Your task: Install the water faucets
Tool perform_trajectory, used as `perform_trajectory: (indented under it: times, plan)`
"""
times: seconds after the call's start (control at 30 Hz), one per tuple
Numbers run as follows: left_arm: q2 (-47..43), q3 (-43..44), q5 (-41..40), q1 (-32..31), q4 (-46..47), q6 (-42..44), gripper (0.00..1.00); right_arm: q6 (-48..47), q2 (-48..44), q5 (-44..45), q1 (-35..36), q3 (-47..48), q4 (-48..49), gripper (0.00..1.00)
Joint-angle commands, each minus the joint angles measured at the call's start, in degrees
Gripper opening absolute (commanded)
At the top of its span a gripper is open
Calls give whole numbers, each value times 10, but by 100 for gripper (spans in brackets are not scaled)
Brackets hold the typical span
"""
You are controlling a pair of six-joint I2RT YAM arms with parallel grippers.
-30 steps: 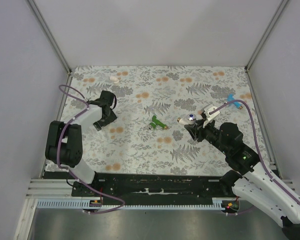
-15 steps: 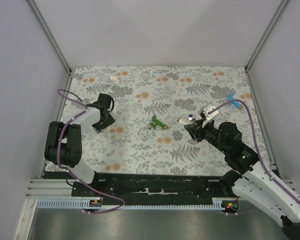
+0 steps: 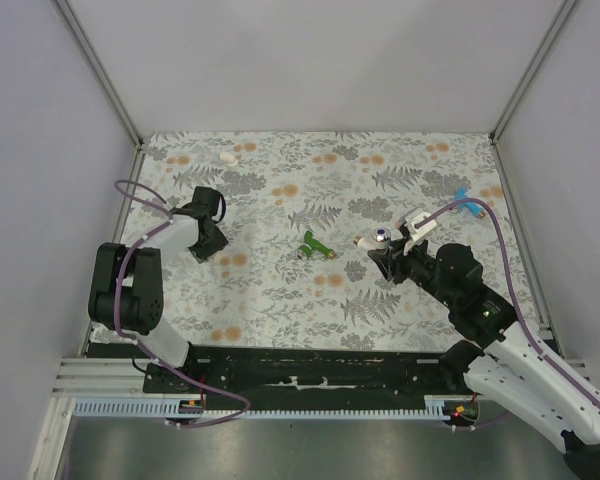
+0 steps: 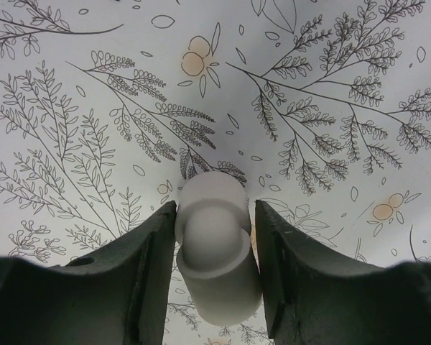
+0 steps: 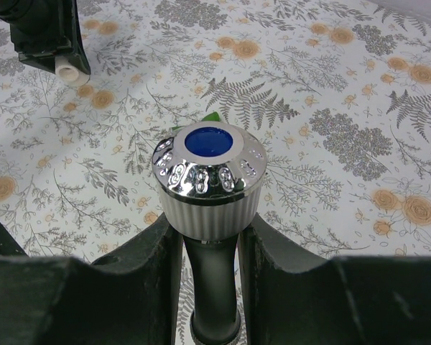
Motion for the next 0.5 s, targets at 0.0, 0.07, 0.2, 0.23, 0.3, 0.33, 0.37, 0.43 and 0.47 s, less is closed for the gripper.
perform_trajectory:
  times: [0.0, 0.07, 0.2, 0.23, 0.3, 0.33, 0.37, 0.43, 0.47]
  plan:
    - [-6, 3, 9, 5, 20, 23, 50, -13, 2, 8, 2, 2, 28, 0]
    - [-12, 3, 12, 6, 23, 36, 44, -14, 2, 8, 1, 2, 29, 0]
    - [-51, -2, 24, 6, 37, 75, 29, -23, 11, -26, 2, 11, 29, 0]
    - [-64, -3, 32, 6, 42, 89, 27, -23, 13, -36, 2, 15, 30, 0]
    - [-94, -8, 57, 5, 55, 117, 21, -24, 21, -53, 1, 22, 33, 0]
    - [-108, -9, 72, 6, 61, 128, 18, -23, 26, -59, 1, 24, 37, 0]
    - [-130, -12, 86, 6, 69, 144, 16, -21, 34, -67, 1, 28, 41, 0]
    - [-164, -19, 130, 6, 85, 171, 15, -21, 48, -90, 2, 30, 63, 0]
    - [-183, -24, 151, 6, 96, 183, 13, -23, 53, -107, 2, 30, 75, 0]
